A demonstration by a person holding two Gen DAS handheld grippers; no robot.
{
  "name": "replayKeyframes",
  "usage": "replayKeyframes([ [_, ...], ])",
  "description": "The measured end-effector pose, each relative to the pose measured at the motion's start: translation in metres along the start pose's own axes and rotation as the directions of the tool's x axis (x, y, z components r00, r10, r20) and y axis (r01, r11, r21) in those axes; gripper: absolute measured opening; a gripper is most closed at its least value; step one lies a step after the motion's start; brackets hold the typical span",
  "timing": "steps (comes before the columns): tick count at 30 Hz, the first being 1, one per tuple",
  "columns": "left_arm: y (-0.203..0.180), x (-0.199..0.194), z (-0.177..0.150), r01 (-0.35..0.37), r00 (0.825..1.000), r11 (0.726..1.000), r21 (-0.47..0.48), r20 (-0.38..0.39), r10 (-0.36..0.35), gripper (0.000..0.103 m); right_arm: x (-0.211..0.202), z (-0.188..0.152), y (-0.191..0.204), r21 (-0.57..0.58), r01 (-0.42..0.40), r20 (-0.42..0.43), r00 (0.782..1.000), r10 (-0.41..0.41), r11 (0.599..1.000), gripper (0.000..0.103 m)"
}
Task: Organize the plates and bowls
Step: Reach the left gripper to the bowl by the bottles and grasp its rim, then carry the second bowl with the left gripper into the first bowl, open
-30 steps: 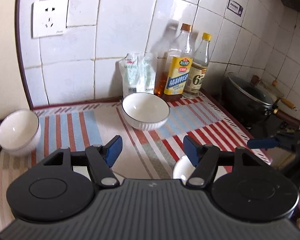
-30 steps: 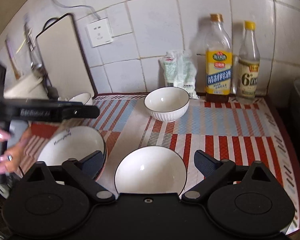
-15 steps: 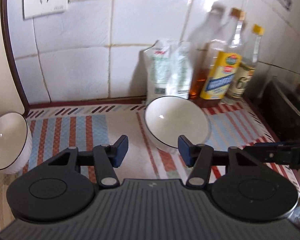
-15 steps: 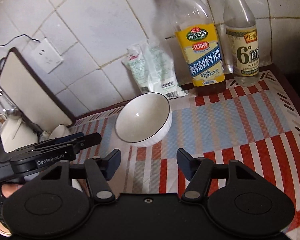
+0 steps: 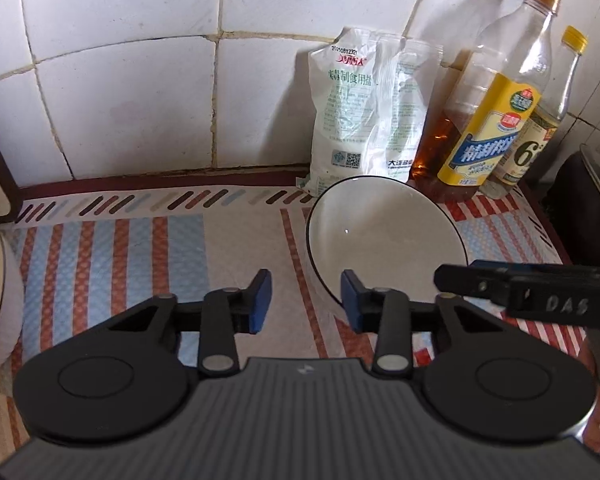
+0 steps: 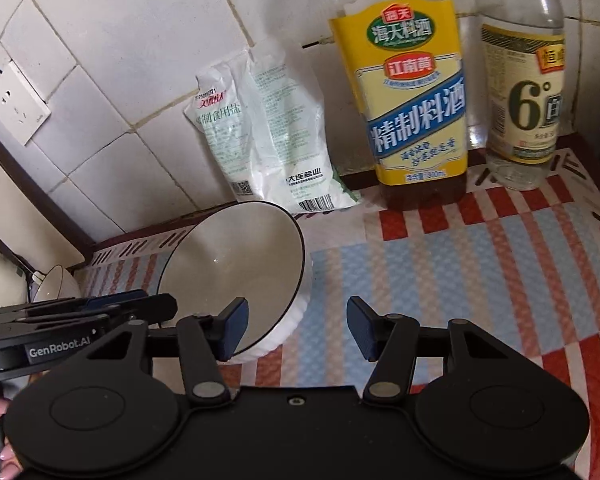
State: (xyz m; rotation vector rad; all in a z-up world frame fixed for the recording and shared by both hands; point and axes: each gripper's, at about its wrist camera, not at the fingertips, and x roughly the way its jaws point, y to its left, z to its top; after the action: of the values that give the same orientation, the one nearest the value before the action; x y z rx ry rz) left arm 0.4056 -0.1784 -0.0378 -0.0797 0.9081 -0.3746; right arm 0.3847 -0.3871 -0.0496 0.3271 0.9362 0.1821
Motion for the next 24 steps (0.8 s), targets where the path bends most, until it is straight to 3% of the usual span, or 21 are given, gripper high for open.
replayKeyframes([
  [2,0.0,0.005,0.001,0.024,1.0,1.0,-0.004,-0.008,-0.024,0.023,0.007,-0.001,0.003,-0.016,0.006,-0.006,1.0,-0.006,1.0,0.03],
  [3,0.0,0.008,0.002,0.035,0.999,0.999,-0.009,-0.013,-0.035,0.016,0.009,-0.002,0.004,-0.021,-0.004,-0.002,1.0,0.004,1.0,0.027],
  [5,-0.003,0.011,0.001,0.035,0.999,0.999,-0.002,-0.007,-0.035,0.016,0.012,-0.001,0.006,-0.031,0.0,0.01,1.0,0.001,1.0,0.027],
  [8,-0.016,0.012,-0.003,-0.02,0.999,0.997,0.08,0.028,0.018,0.014,0.019,0.002,0.011,-0.057,0.036,0.023,0.999,-0.034,0.998,0.024],
  [11,-0.024,0.012,-0.007,-0.062,0.997,0.993,0.105,0.05,0.057,0.013,0.031,0.002,0.013,-0.06,0.054,0.012,0.999,-0.053,0.997,0.023],
  [15,-0.03,0.008,-0.011,-0.104,0.994,0.984,0.144,0.058,0.097,0.01,0.022,-0.003,0.022,-0.082,0.088,0.035,0.996,-0.086,0.993,0.02],
  [20,-0.026,-0.005,-0.014,-0.028,0.999,0.996,0.086,0.024,0.026,0.009,-0.001,-0.008,0.02,-0.031,0.072,0.058,0.996,-0.07,0.997,0.018],
  [24,-0.037,-0.03,-0.02,-0.013,0.998,0.994,0.109,0.056,0.007,0.009,-0.023,-0.015,0.025,-0.004,0.061,0.062,0.996,-0.061,0.998,0.018],
])
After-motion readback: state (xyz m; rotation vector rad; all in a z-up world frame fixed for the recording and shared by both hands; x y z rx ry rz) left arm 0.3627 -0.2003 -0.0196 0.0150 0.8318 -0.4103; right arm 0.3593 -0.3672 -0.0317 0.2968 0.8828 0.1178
